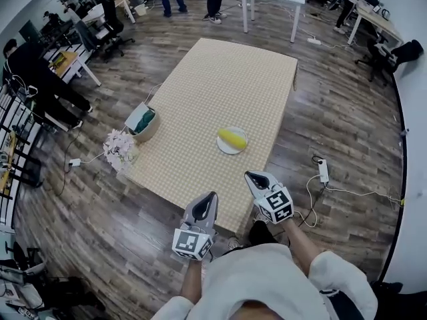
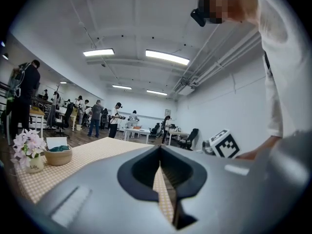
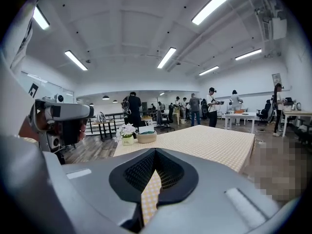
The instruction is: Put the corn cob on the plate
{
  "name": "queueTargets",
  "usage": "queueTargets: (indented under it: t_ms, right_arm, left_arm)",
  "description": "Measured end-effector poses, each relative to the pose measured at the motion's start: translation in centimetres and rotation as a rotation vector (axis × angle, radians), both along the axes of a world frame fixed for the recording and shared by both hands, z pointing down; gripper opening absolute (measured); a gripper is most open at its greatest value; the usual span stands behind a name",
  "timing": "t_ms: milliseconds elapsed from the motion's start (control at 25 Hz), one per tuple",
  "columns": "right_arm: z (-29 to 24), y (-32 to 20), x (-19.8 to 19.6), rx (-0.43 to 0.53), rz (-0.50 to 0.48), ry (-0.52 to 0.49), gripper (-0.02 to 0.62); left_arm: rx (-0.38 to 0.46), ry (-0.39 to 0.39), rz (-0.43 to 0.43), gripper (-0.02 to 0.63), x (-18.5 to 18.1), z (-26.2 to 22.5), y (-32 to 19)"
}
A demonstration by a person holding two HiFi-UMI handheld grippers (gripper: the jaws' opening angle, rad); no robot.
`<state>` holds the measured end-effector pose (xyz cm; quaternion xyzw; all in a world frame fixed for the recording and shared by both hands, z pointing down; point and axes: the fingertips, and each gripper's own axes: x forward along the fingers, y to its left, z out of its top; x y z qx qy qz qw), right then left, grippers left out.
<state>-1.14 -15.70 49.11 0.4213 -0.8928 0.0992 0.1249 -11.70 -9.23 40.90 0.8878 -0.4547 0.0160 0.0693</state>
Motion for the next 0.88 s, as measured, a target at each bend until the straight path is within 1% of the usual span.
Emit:
queueTargets:
  t_ms: [160, 400, 520, 640, 760, 880]
  right_arm:
    - [-0.1, 4.8, 0.0, 0.009, 0.052, -0.011, -0.003]
    - [-2.3, 9.9, 0.2, 0.045, 0.082, -0.012, -0.003]
    - [-3.0, 11.9, 0.8, 0.057, 0.064, -0.003, -0.003]
    - [-4.4, 13.7, 1.8, 0.085, 0.053, -0.034, -0.003]
    - [-6.0, 14.9, 2.4, 0.12, 0.032, -0.053, -0.003]
    - [-7.1, 15.6, 3.3, 0.137, 0.02, -0.066, -0.003]
  left_arm:
    - [-0.015, 0.009, 0.026, 0.008, -1.0, 1.0, 3.5]
    - [-0.029, 0.035, 0.038, 0.007, -0.8, 1.0, 7.0]
    - [-0.031, 0.043, 0.037, 0.008, 0.5, 1.0, 8.6]
    - [-0.026, 0.045, 0.028, 0.008, 2.1, 0.9, 9.9]
    - [-0.023, 0.057, 0.004, 0.008, 3.5, 0.5, 10.3]
    - [-0.017, 0.05, 0.001, 0.008, 5.1, -0.3, 10.5]
